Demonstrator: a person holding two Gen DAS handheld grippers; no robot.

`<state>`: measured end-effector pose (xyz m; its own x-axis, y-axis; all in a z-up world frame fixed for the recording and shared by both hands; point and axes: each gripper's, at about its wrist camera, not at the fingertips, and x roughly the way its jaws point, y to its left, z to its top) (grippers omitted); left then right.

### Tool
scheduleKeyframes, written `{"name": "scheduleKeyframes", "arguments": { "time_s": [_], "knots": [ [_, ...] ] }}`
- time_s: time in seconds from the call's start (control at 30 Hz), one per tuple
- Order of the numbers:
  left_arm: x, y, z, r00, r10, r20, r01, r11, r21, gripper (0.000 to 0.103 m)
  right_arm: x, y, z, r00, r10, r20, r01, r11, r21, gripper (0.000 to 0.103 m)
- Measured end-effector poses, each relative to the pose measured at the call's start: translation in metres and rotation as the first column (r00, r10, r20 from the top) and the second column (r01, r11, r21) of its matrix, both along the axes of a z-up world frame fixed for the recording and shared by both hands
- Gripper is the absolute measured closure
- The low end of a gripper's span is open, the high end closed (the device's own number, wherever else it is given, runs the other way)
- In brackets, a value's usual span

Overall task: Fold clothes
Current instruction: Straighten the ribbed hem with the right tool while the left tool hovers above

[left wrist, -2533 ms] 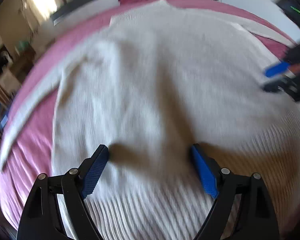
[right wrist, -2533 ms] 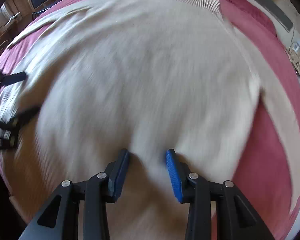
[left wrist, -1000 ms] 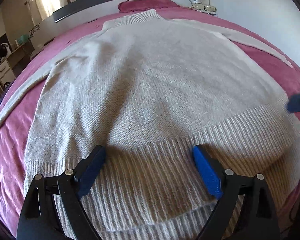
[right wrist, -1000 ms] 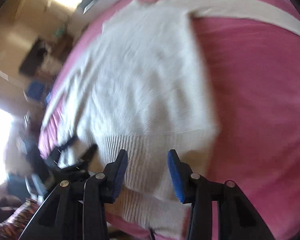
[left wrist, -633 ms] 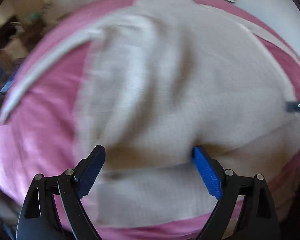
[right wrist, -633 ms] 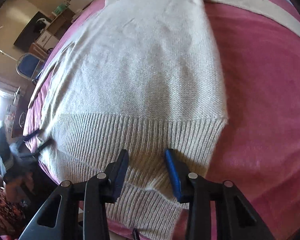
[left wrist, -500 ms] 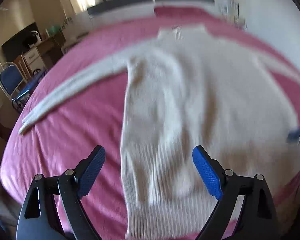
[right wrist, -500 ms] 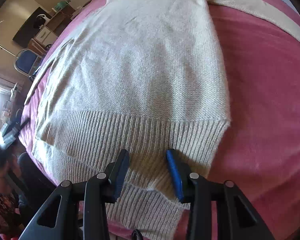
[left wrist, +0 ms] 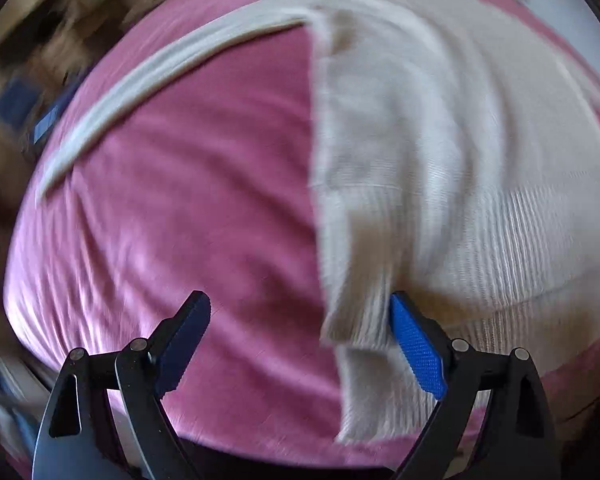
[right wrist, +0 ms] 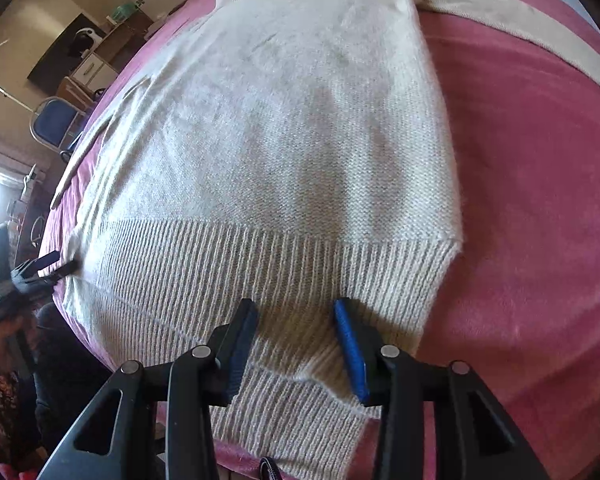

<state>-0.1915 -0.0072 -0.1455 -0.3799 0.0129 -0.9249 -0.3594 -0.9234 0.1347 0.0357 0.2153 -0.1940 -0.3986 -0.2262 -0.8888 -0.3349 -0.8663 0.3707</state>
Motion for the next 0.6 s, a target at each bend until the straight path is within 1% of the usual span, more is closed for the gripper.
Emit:
{"name": "scheduleKeyframes", "arguments": {
  "time_s": [0.03, 0.07, 0.17, 0.2, 0.27, 0.3, 0.33, 0.37, 0.43, 0.47, 0.53, 0.57, 0.6],
  "knots": [
    [-0.002, -0.008, 0.005, 0.999, 0.038, -0.01, -0.038, 0.999, -0.001, 0.011, -0.001, -0.001, 0.001, 1.0, 0.005, 0.003, -0.005, 1.0, 0.0, 0.062],
    [-0.002, -0.013, 0.012, 0.998, 0.054, -0.031, -0.053, 0.998, 0.027, 0.011, -0.003, -0.002, 0.002, 1.0, 0.01, 0.007, -0.01, 1.0, -0.002, 0.062],
    [0.001, -0.009, 0.038, 0.988, 0.07, -0.139, -0.049, 0.988, 0.149, 0.011, -0.008, -0.002, 0.012, 1.0, 0.011, 0.016, -0.01, 1.0, -0.029, 0.062],
    [-0.002, -0.003, 0.047, 0.983, 0.071, -0.168, -0.039, 0.982, 0.186, 0.011, -0.01, -0.001, 0.02, 1.0, 0.005, -0.015, -0.005, 1.0, -0.029, 0.062],
    [-0.008, 0.02, 0.062, 0.975, 0.05, -0.217, 0.009, 0.965, 0.263, 0.011, -0.017, -0.001, 0.035, 0.997, 0.01, -0.077, -0.012, 1.0, -0.027, 0.062],
    [-0.013, 0.041, 0.066, 0.971, 0.027, -0.24, 0.047, 0.953, 0.299, 0.011, -0.021, -0.001, 0.042, 0.994, 0.02, -0.108, -0.023, 0.999, -0.024, 0.062],
    [-0.017, 0.06, 0.067, 0.968, 0.005, -0.25, 0.078, 0.945, 0.318, 0.011, -0.031, 0.0, 0.048, 0.992, 0.043, -0.123, -0.046, 0.999, -0.026, 0.062],
    [-0.022, 0.079, 0.067, 0.966, -0.018, -0.26, 0.108, 0.936, 0.335, 0.011, -0.041, 0.003, 0.046, 0.99, 0.064, -0.122, -0.068, 0.997, -0.023, 0.062],
    [-0.038, 0.114, 0.058, 0.967, -0.061, -0.247, 0.148, 0.924, 0.352, 0.011, -0.052, 0.008, 0.05, 0.988, 0.107, -0.115, -0.108, 0.994, -0.005, 0.062],
    [-0.048, 0.133, 0.054, 0.968, -0.081, -0.239, 0.165, 0.919, 0.357, 0.011, -0.05, 0.013, 0.049, 0.984, 0.121, -0.131, -0.123, 0.992, -0.003, 0.062],
    [-0.06, 0.172, 0.041, 0.966, -0.118, -0.231, 0.2, 0.907, 0.371, 0.011, -0.07, 0.038, 0.06, 0.978, 0.127, -0.164, -0.129, 0.992, -0.004, 0.062],
    [-0.067, 0.185, 0.039, 0.964, -0.129, -0.232, 0.21, 0.904, 0.373, 0.011, -0.078, 0.054, 0.065, 0.977, 0.126, -0.172, -0.128, 0.992, -0.002, 0.062],
    [-0.081, 0.199, 0.028, 0.962, -0.144, -0.231, 0.225, 0.897, 0.381, 0.011, -0.093, 0.069, 0.076, 0.976, 0.116, -0.183, -0.118, 0.993, 0.001, 0.062]
  ]
}}
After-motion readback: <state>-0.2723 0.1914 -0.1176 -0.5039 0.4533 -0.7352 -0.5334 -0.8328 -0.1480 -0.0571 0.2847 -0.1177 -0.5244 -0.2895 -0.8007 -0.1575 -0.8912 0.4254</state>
